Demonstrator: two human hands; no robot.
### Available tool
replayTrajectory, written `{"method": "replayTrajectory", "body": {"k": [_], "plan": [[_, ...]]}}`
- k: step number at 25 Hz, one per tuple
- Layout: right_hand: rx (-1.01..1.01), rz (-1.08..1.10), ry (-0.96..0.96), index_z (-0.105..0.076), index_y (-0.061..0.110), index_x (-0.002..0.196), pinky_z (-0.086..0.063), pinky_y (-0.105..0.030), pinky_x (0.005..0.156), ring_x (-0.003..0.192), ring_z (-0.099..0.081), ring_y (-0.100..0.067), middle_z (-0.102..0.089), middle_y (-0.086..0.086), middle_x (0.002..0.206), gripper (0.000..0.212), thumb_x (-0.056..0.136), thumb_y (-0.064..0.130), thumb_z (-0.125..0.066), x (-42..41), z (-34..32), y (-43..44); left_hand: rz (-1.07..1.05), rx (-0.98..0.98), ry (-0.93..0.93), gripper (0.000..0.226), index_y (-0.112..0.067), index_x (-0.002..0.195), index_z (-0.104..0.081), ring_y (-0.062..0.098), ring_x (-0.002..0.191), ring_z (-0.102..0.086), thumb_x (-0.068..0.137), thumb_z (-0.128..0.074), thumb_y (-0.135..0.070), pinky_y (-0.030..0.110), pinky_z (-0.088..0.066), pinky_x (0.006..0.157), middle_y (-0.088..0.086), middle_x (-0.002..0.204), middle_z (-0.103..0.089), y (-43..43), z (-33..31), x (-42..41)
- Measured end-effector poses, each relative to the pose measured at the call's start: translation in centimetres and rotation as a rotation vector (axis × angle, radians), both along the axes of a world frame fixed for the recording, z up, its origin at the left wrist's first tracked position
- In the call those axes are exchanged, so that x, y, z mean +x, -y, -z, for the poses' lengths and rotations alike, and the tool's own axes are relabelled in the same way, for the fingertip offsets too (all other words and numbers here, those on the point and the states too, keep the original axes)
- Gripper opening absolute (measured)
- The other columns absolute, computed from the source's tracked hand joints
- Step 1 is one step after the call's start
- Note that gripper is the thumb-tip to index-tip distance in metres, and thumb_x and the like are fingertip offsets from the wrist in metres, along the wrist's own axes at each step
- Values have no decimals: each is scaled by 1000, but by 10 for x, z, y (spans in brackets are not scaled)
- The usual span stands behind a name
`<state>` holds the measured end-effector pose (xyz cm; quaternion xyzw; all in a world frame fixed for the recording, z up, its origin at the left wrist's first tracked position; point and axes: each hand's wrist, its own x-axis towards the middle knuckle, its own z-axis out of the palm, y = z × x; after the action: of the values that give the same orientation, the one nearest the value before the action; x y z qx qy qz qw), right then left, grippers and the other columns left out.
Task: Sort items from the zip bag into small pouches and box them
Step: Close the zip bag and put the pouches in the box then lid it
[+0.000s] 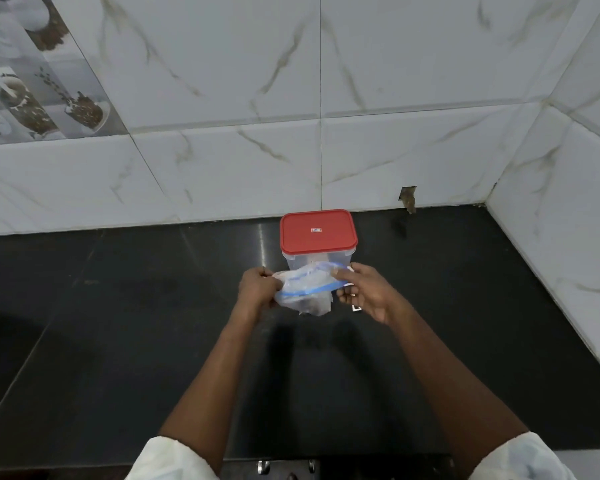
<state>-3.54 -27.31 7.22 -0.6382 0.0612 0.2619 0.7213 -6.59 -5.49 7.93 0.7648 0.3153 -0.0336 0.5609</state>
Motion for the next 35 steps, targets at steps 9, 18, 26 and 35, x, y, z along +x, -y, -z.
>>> {"method": "replayTrajectory", "body": {"k": [9, 18, 26, 35], "plan": [[311, 57, 148, -59, 12, 126, -56, -43, 89, 109, -67, -27, -69, -11, 121, 48, 81, 1, -71, -20, 32, -8, -2, -357, 98, 9, -6, 99, -67, 19, 62, -65, 94, -62, 1, 27, -57, 46, 12, 82, -69, 17, -14, -1], [135, 242, 240, -67, 4, 113, -57, -35, 72, 90, -71, -25, -73, -15, 103, 43, 72, -9, -75, -6, 36, -8, 162, -189, 193, 19, -4, 93, -78, 14, 71, -67, 95, -69, -21, 32, -57, 69, 9, 85, -76, 12, -5, -4], [-91, 124, 290, -68, 15, 111, -59, -44, 75, 91, -72, -27, -75, -9, 99, 42, 76, -7, -69, -10, 43, -9, 322, 313, 191, 9, -5, 75, -68, 23, 73, -70, 79, -75, -8, 36, -57, 68, 9, 77, -74, 21, -23, 10], [-26, 263, 94, -69, 8, 101, -54, -28, 56, 77, -72, -21, -75, -8, 91, 25, 84, -10, -65, -5, 48, 3, 74, -373, -24, 27, 1, 103, -70, 22, 75, -61, 95, -68, -25, 34, -57, 66, 15, 88, -65, 6, -29, 11]]}}
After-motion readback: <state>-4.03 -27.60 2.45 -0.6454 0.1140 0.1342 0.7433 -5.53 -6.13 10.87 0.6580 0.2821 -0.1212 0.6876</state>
